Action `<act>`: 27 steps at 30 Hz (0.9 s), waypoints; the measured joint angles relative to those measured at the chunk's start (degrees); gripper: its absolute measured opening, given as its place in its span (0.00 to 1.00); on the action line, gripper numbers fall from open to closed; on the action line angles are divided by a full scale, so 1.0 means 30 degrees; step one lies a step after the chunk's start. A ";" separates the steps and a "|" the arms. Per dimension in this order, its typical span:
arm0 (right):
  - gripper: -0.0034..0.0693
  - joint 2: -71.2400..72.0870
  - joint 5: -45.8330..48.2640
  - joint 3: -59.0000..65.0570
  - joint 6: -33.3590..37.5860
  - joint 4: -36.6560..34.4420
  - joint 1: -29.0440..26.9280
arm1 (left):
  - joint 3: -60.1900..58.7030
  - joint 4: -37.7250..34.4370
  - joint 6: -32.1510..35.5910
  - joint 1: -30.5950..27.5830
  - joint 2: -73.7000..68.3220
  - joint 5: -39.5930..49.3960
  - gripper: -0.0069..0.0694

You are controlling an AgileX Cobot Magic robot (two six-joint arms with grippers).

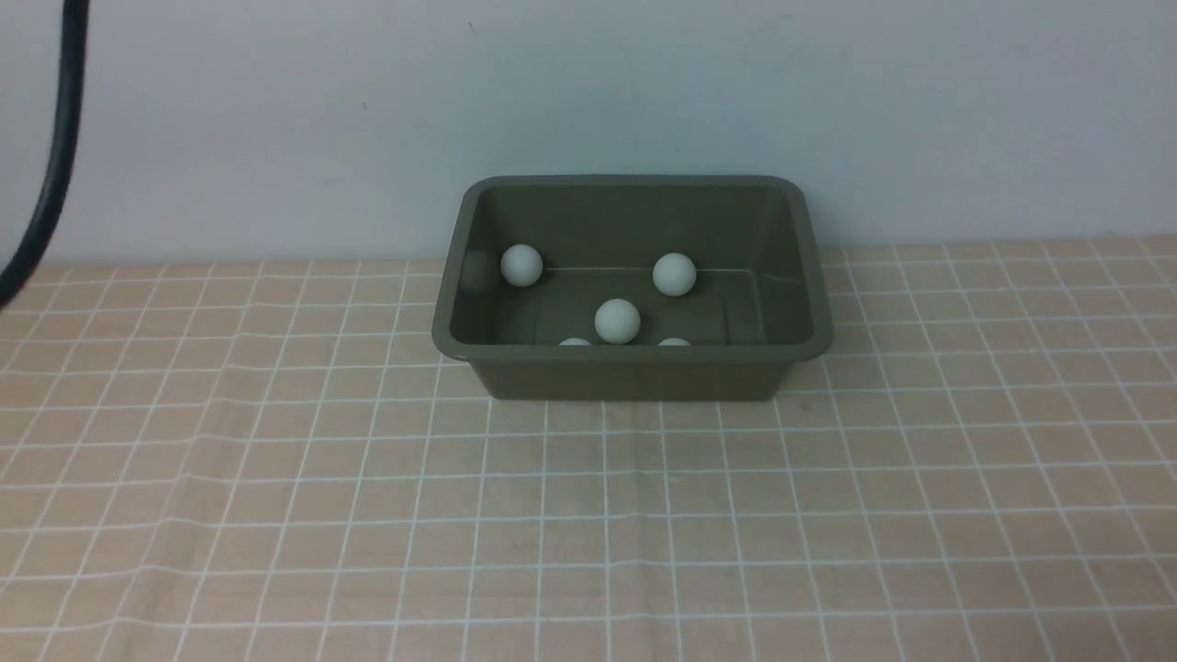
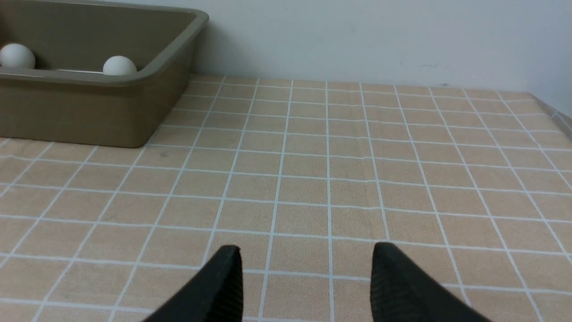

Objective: Put the table tennis balls into the box on the light coffee tablecloth.

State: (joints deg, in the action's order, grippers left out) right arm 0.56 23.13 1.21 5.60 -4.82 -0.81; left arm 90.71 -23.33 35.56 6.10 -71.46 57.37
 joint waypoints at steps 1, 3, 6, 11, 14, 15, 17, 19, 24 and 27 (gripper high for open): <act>0.55 0.0000 0.0000 0.0000 0.0000 0.0000 0.0000 | -0.1222 0.0345 -0.0122 -0.0034 0.0623 -0.0606 0.45; 0.55 0.0000 -0.0019 0.0000 0.0000 0.0000 0.0000 | -0.3744 0.0691 -0.0537 -0.0265 0.1610 -0.1741 0.45; 0.55 0.0000 -0.0019 0.0000 0.0000 0.0000 0.0000 | -0.7364 0.0585 -0.1053 -0.1156 0.2913 -0.3116 0.45; 0.55 0.0000 -0.0019 0.0000 0.0000 0.0000 0.0000 | -1.2416 -0.0411 -0.1317 -0.2881 0.4669 -0.4873 0.45; 0.55 0.0000 -0.0019 0.0000 0.0000 0.0000 0.0000 | -1.6108 -0.0896 -0.1337 -0.3678 0.6390 -0.6612 0.45; 0.55 0.0000 -0.0019 0.0000 0.0000 0.0000 0.0000 | -1.7181 -0.1027 -0.1337 -0.3872 0.7059 -0.7231 0.45; 0.55 0.0000 -0.0019 0.0000 0.0000 0.0000 0.0000 | -1.9387 -0.1276 -0.1337 -0.4265 0.8757 -0.8598 0.45; 0.55 0.0000 -0.0019 0.0000 0.0000 0.0000 0.0000 | -2.0982 -0.1394 -0.1337 -0.4411 1.0181 -0.9559 0.45; 0.55 0.0000 -0.0019 0.0000 0.0000 0.0000 0.0000 | -2.3934 -0.1992 -0.1337 -0.4540 1.4930 -1.1129 0.45; 0.55 0.0000 -0.0019 0.0000 0.0000 0.0000 0.0000 | -2.4967 -0.2013 -0.1317 -0.4540 1.7377 -1.1383 0.45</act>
State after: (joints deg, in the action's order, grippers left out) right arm 0.56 23.07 1.21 5.60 -4.82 -0.81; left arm 15.80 -29.37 31.61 -7.52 -19.33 23.22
